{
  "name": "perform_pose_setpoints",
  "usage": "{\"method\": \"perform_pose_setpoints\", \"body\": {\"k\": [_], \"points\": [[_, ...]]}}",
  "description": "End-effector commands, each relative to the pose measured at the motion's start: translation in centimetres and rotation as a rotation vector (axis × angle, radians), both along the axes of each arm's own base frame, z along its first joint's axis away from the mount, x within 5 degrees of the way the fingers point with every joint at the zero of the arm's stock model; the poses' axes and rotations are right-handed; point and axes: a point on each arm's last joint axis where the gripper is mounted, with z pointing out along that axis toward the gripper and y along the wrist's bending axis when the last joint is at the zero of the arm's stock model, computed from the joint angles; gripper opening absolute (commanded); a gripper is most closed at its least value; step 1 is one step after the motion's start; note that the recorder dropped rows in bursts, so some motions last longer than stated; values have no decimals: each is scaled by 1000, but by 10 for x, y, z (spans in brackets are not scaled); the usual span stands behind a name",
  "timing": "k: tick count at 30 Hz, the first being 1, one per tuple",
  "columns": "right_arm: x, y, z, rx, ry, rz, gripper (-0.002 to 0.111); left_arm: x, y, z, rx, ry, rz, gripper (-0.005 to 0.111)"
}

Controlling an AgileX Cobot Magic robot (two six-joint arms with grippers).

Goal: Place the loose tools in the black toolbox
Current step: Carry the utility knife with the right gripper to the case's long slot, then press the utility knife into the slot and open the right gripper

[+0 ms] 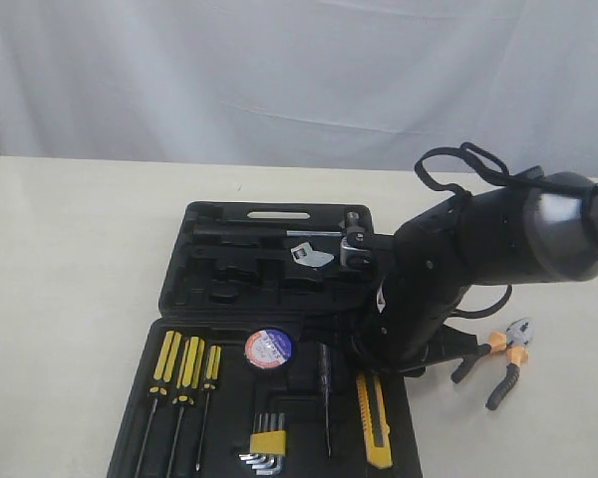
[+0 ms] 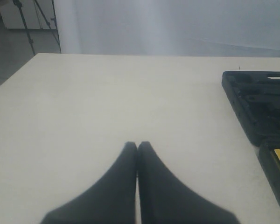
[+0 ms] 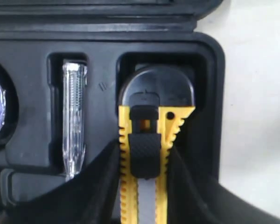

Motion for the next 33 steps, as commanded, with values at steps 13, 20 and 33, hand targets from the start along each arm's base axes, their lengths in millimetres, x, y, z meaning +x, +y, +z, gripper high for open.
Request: {"method": "perform_pose_setpoints", "body": {"k": [13,20,33], "points": [[0,-2,-2,-23,12,7,59,0,0,0,-5,-5,-3,0],[-1,-2,5,-9,-10,-17,59,0,0,0,-5,-5,-3,0],[-26,-8,53,-101,39,273,0,0,0,0,-5,-5,-3,0]]}}
